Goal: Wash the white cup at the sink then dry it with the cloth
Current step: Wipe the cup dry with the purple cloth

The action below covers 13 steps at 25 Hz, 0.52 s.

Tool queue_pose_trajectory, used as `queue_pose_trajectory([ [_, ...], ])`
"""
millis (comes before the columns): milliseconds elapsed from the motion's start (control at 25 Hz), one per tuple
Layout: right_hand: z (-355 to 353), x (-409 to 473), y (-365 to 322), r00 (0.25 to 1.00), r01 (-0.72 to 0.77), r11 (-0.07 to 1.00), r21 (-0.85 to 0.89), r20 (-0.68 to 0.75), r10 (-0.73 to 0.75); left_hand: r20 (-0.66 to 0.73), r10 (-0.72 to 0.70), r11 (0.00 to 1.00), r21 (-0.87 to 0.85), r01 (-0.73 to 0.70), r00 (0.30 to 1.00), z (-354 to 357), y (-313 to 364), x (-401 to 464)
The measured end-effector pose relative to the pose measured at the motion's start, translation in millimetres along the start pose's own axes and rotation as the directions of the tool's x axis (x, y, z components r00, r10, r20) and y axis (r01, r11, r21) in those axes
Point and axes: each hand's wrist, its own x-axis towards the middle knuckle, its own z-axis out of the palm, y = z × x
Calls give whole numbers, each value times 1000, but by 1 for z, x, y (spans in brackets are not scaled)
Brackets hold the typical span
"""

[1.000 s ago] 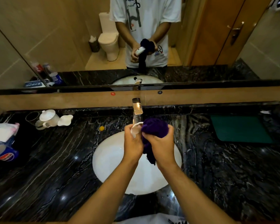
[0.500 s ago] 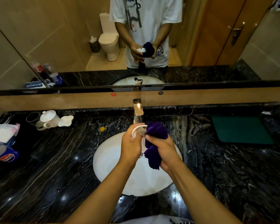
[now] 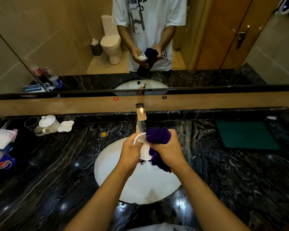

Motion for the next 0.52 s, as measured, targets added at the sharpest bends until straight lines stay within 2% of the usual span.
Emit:
queue_pose_trajectory([
  [80,-5,0,-7,999,46,999,-24,-3,-46,96,51,970,233,-72,994,-8,4,0],
  [120,-6,0,-11,998,59,997,-52,10,-59,142,115,903,398,-163,983,-11,7,1],
  [200,-5,1,-18,996,91,995,-51,26,-89,224,297,644,671,-368,928,-14,13,4],
  [240,-3,1,-20,994,112,993,-31,10,-111,223,376,551,727,-410,899,-14,17,6],
  [280,-1,1,-21,990,138,990,-1,-29,-138,188,420,526,747,-407,888,-13,21,7],
  [320,4,0,-23,982,172,984,55,-83,-167,105,427,578,732,-360,898,-8,23,6],
  [360,12,-2,-22,973,197,972,126,-143,-179,-28,404,697,656,-288,915,-1,26,4],
  [440,35,-9,-16,959,180,948,263,-259,-111,-302,228,944,302,-135,926,20,32,4],
  [480,45,-13,-12,944,162,943,292,-324,-62,-339,122,988,127,-83,933,29,33,3],
  [520,49,-17,-9,924,154,942,299,-380,-31,-313,52,999,28,-46,948,36,31,2],
])
